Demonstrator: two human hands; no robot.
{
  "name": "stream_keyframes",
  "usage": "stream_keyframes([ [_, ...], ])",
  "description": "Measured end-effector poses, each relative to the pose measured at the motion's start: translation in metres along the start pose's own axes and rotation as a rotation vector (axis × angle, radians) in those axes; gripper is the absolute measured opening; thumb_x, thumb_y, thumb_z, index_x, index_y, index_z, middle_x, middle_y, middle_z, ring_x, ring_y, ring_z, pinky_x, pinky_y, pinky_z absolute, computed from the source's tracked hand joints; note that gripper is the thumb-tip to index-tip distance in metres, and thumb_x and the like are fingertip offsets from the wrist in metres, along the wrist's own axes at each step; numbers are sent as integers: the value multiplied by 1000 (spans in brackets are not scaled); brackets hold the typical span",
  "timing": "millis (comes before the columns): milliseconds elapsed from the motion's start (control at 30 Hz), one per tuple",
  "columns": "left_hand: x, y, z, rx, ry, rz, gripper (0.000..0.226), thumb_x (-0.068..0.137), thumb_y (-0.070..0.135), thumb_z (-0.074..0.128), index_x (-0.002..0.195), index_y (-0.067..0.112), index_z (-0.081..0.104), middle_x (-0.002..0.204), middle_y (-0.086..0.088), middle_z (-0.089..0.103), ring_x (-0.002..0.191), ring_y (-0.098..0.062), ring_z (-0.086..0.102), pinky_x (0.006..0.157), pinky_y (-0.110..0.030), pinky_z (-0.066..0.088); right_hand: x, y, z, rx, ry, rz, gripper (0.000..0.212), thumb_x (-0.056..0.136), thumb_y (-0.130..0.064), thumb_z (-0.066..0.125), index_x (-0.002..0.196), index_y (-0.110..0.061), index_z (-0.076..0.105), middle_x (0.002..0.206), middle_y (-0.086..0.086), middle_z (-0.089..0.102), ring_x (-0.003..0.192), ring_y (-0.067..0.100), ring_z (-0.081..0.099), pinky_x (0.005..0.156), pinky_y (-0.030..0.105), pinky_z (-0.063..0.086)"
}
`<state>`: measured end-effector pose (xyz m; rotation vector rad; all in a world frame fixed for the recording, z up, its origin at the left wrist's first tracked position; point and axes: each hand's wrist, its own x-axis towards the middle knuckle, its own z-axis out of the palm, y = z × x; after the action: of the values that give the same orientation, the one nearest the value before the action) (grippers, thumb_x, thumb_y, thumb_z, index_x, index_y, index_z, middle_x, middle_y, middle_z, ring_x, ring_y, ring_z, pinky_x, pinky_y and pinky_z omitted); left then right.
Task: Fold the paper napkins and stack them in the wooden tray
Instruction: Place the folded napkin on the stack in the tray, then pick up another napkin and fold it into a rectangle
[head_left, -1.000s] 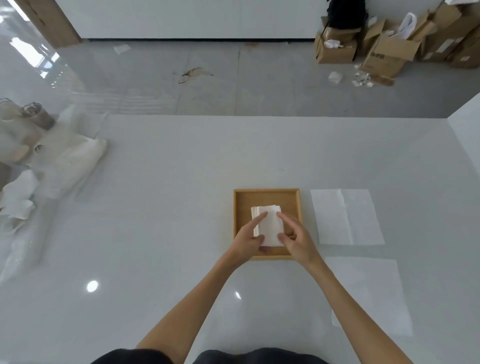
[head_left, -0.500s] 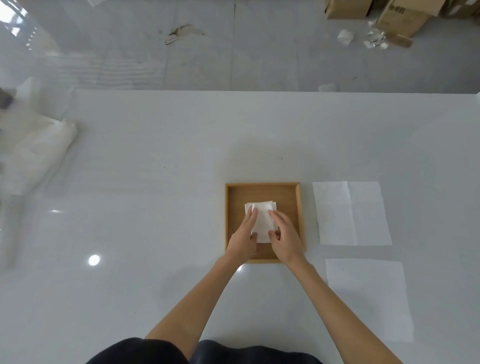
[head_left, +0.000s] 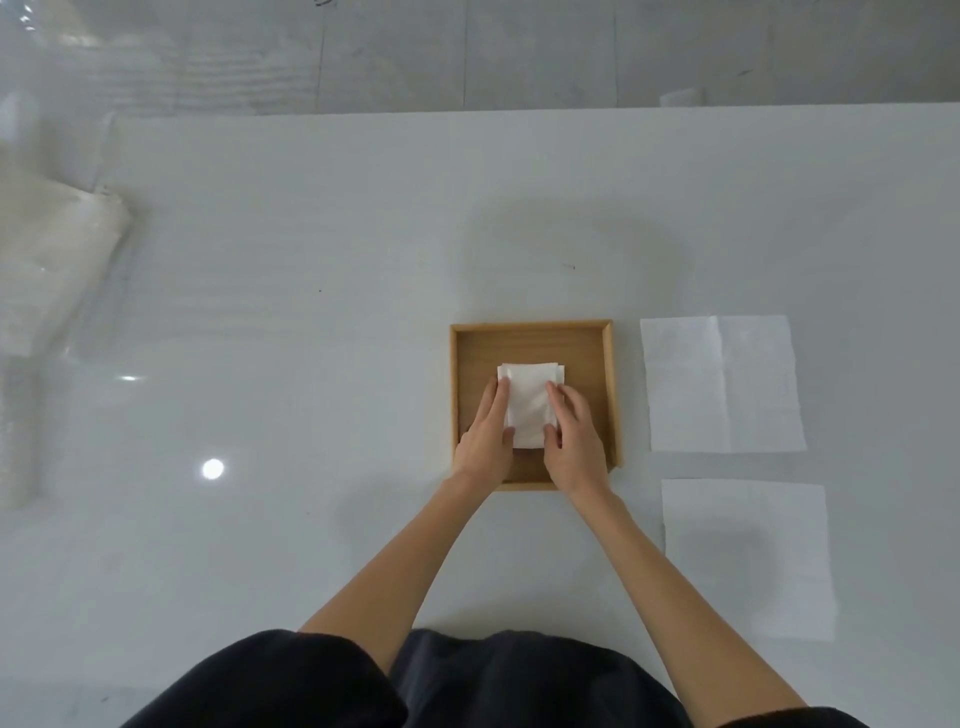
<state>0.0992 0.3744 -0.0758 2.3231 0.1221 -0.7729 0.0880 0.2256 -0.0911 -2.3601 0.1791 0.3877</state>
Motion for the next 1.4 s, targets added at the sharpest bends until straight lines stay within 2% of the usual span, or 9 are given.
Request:
stream_keyframes([
  [267, -2, 7, 3, 143, 65, -6, 71, 101, 11, 40, 157, 35, 2, 167, -8, 11, 84, -35, 65, 63, -41, 54, -10, -6, -5, -242, -4, 6, 69, 98, -28, 53, 156, -39, 19, 166, 4, 10, 137, 34, 30, 110, 47, 37],
  [567, -3, 6, -1, 249, -11, 10, 73, 102, 22, 46, 159, 31, 1, 168, -9, 1, 108, -41, 64, 79, -46, 56, -6, -3, -13, -284, -98, 69, 64, 101, -37, 45, 157, -39, 15, 167, 5, 1, 141, 37, 22, 114, 46, 32],
  [667, -8, 16, -4, 312, 46, -20, 78, 100, 22, 49, 159, 28, -3, 162, -10, 18, 100, -39, 66, 72, -43, 55, -9, -3, -18, -208, -140, 43, 64, 102, -37, 45, 157, -41, 13, 168, 2, -1, 146, 36, 18, 116, 48, 28],
  [767, -23, 36, -3, 501, 177, -35, 65, 97, 20, 51, 153, 16, 20, 138, -10, 46, 94, -33, 64, 67, -37, 47, -25, 1, -34, -47, -20, -58, 55, 105, -29, 44, 156, -35, 25, 165, 2, 22, 148, 28, 26, 116, 45, 30],
  [867, -43, 66, 4, 642, 237, 111, 22, 96, 10, 49, 118, 9, 50, 110, -8, 61, 95, -27, 59, 71, -33, 42, -64, 17, -61, 44, 262, -90, 40, 105, -26, 45, 145, -24, 49, 139, -1, 61, 126, 19, 58, 104, 41, 48],
  [1000, -62, 110, 40, 619, 113, 303, 30, 88, -9, 46, 113, 6, 53, 110, -9, 59, 102, -27, 55, 76, -34, 45, -135, 67, -86, 284, 559, 410, 26, 104, -31, 46, 121, -22, 64, 111, -1, 72, 99, 18, 68, 81, 32, 53],
  [1133, -70, 153, 100, 626, -13, 421, 28, 93, -4, 45, 117, 6, 56, 113, -7, 60, 108, -28, 57, 74, -33, 43, -206, 137, -106, 402, 673, 1025, 26, 100, -31, 48, 115, -17, 63, 105, 5, 70, 89, 26, 61, 81, 38, 45],
  [1300, -69, 193, 161, 623, -106, 482, 17, 99, 2, 40, 90, 6, 55, 99, -11, 62, 103, -32, 56, 76, -34, 41, -243, 179, -94, 553, 572, 1235, 30, 93, -39, 49, 95, -13, 64, 83, 3, 62, 79, 29, 62, 73, 34, 42],
  [1400, -57, 211, 190, 610, -115, 448, 19, 103, 9, 42, 110, 4, 59, 113, -12, 62, 112, -32, 55, 83, -38, 46, -243, 187, -94, 608, 515, 1266, 31, 94, -42, 49, 95, -14, 60, 83, 1, 61, 76, 24, 57, 72, 33, 40],
])
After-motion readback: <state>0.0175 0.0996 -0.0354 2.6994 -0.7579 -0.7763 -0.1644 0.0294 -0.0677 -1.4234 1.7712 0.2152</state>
